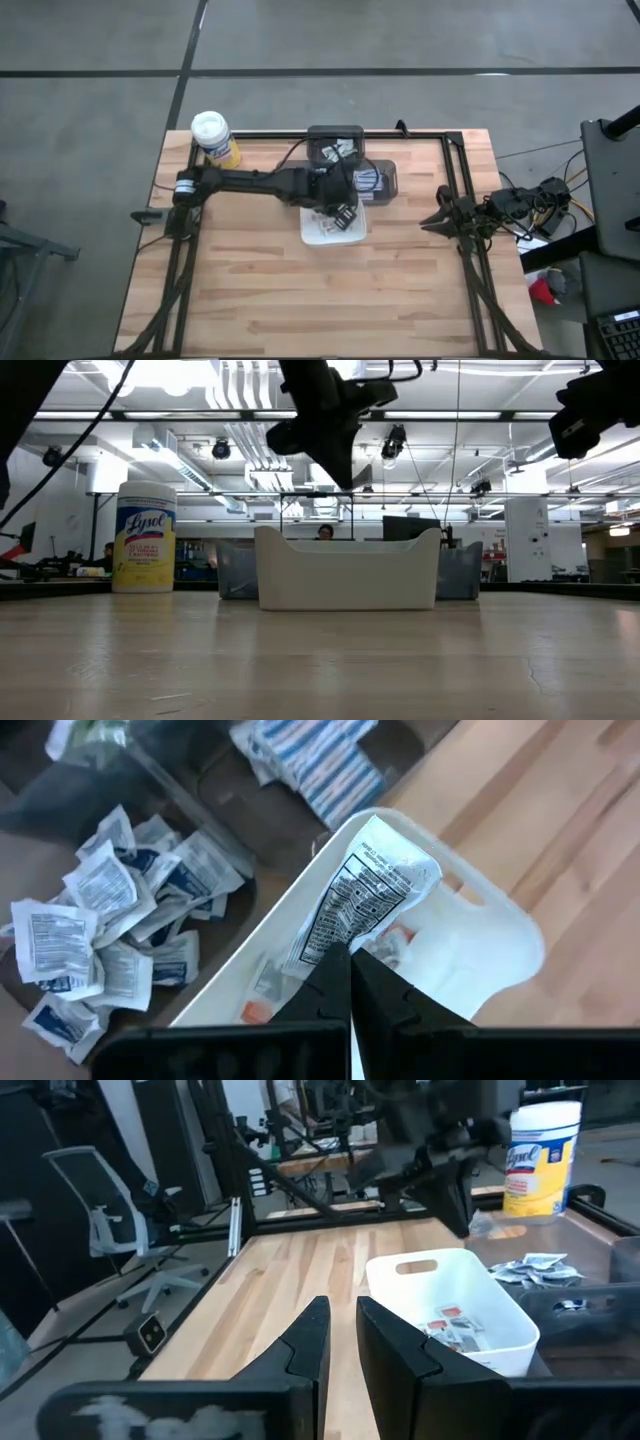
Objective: Pick & Place First Aid Supplies
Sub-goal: Put the ointment pack into the white bin
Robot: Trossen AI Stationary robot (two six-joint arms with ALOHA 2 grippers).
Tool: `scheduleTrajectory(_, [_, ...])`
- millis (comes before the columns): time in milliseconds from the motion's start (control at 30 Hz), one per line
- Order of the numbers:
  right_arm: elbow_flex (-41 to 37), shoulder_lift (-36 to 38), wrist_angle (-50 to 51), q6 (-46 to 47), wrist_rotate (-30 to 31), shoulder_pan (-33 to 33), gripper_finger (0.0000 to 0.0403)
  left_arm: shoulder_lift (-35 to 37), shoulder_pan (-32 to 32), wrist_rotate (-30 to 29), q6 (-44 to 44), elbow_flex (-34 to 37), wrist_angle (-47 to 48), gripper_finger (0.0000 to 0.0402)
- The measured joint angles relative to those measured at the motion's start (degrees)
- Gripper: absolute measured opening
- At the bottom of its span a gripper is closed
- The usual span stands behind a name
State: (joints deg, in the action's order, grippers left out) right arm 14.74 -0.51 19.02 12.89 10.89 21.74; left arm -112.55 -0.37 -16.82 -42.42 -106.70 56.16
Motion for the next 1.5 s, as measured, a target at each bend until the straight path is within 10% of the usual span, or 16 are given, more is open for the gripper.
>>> scheduleTrajectory(400, [0.0,0.0,-0.5,0.1,13.4,0.0,0.0052,-4.5,1.7,7.1,4.8,1.4,1.0,0.0000])
scheduleTrajectory(1500, [-0.2,0.0,-1.3,3.4,13.1,0.0,0.0052,-12.3,2.4,14.2,9.6,2.1,-0.4,0.0000])
